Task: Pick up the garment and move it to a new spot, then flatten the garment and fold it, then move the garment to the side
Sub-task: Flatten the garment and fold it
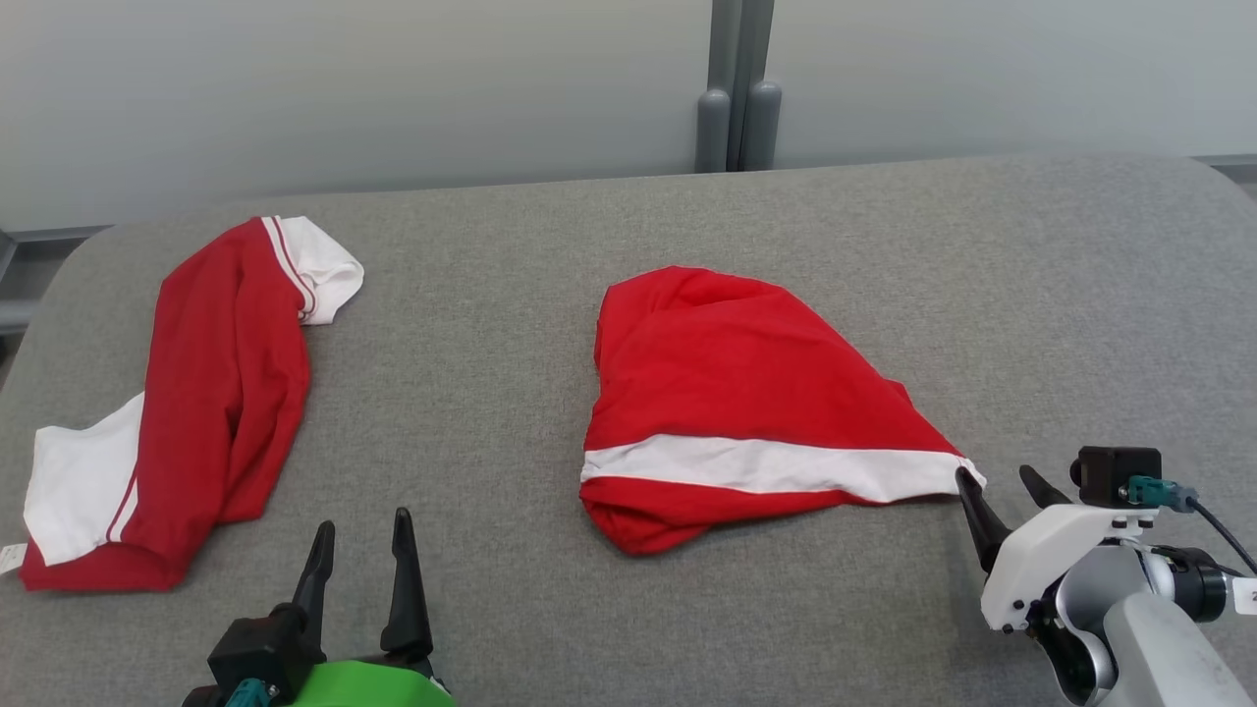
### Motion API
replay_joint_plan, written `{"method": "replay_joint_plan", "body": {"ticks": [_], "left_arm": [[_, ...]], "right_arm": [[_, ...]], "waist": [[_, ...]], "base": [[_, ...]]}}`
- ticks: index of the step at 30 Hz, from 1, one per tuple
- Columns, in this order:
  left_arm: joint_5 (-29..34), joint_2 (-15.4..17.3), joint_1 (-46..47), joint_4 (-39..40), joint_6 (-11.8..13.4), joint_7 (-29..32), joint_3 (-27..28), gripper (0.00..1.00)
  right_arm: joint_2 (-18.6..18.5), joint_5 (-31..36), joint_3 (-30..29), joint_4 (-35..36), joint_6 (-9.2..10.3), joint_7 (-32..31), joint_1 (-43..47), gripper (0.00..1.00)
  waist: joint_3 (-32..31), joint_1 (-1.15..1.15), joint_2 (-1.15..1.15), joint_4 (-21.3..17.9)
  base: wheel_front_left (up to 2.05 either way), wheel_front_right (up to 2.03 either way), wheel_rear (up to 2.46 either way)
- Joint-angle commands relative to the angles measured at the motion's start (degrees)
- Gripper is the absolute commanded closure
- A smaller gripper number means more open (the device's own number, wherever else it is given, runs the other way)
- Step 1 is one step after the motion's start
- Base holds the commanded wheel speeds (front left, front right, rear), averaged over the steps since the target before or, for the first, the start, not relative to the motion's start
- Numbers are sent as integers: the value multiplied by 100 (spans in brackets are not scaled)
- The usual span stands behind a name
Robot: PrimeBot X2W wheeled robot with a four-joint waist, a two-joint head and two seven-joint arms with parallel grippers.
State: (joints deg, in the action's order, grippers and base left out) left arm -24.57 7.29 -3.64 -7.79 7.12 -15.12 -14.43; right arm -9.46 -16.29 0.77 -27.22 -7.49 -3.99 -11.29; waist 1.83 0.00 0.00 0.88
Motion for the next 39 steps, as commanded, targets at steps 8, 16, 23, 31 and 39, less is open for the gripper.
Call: {"method": "replay_joint_plan", "body": {"ticks": [8,16,23,31,39], "left_arm": [[80,7,227,-34,-18,4,-12,0],[81,37,258,-16,31,4,-33,0],[81,50,266,-14,60,11,-61,0],[58,76,310,-12,89,25,-89,0],[-100,-8,494,-142,-131,91,-226,0]], "right_arm": [[-255,-700,420,-727,-1,2,-519,0],[-389,-1185,999,-1056,0,168,-806,0],[-488,-1426,1384,-1220,0,352,-938,67],[-565,-1561,1776,-1557,0,405,-1155,80],[-679,-1741,1999,-1774,0,784,-1317,100]], "waist": [[284,0,0,181],[393,0,0,209],[410,0,0,150],[430,0,0,124],[396,0,0,78]], "base": [[0,0,0],[0,0,0],[0,0,0],[0,0,0],[0,0,0]]}}
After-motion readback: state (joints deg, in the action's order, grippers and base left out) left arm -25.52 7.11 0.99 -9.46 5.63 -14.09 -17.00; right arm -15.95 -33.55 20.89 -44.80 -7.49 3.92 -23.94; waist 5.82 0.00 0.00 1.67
